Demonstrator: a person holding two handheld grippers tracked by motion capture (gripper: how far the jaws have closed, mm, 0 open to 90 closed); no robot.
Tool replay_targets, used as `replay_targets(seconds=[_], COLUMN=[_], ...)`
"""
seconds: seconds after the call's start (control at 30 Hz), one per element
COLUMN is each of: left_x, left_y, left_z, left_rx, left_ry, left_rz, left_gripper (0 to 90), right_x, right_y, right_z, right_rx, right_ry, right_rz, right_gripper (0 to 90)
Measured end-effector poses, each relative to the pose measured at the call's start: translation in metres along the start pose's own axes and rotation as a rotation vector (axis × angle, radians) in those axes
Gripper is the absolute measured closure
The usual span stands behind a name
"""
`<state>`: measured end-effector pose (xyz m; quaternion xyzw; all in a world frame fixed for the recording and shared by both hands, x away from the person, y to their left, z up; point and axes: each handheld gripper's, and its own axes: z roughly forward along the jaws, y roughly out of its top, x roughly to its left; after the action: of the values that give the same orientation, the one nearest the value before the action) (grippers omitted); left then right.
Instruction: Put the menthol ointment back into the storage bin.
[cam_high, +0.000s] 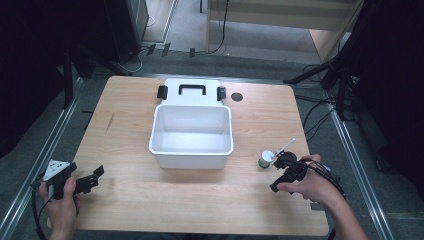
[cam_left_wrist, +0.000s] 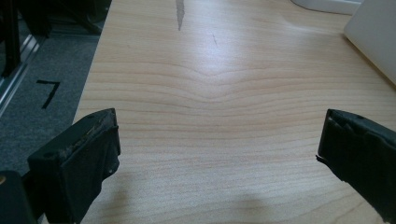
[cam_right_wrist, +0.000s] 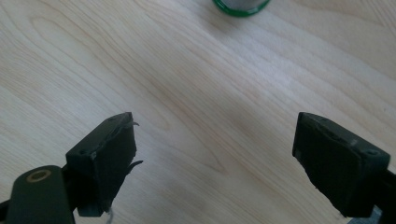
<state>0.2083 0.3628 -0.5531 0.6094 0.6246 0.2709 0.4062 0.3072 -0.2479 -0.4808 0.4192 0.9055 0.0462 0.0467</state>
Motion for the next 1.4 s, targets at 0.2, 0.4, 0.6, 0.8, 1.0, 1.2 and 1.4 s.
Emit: replay_targets(seconds=[0.2, 0.4, 0.6, 0.8, 1.0, 1.2, 1.4], left_x=[0.000, 0.000, 0.000, 0.000, 0.000, 0.000, 0.000], left_y=[0.000, 0.000, 0.001, 0.001, 0.001, 0.001, 0.001], left_z=[0.000, 0.001, 0.001, 0.001, 0.002, 0.002, 0.002], left_rx=[0.003, 0.011, 0.013, 0.017, 0.019, 0.020, 0.020], left_ry=[-0.005, -0.007, -0.008, -0.011, -0.014, -0.016, -0.017], left_rz=[-0.002, -0.001, 0.000, 0.001, 0.001, 0.001, 0.001], left_gripper=[0.0, 0.0, 0.0, 0.0, 0.0, 0.0, 0.0], right_x=[-0.004, -0.013, -0.015, -0.020, -0.021, -0.022, -0.022], right_y=[0.019, 0.041, 0.053, 0.066, 0.075, 0.080, 0.083], right_z=[-0.002, 0.003, 0.004, 0.007, 0.012, 0.015, 0.014], right_rx=[0.020, 0.025, 0.027, 0.030, 0.040, 0.044, 0.052], right_ry=[0.000, -0.002, -0.008, -0.009, 0.021, 0.023, 0.048], right_rz=[0.008, 0.034, 0.048, 0.068, 0.064, 0.075, 0.052], right_gripper=[14.1, 17.5, 22.6, 28.3, 34.3, 43.4, 51.2])
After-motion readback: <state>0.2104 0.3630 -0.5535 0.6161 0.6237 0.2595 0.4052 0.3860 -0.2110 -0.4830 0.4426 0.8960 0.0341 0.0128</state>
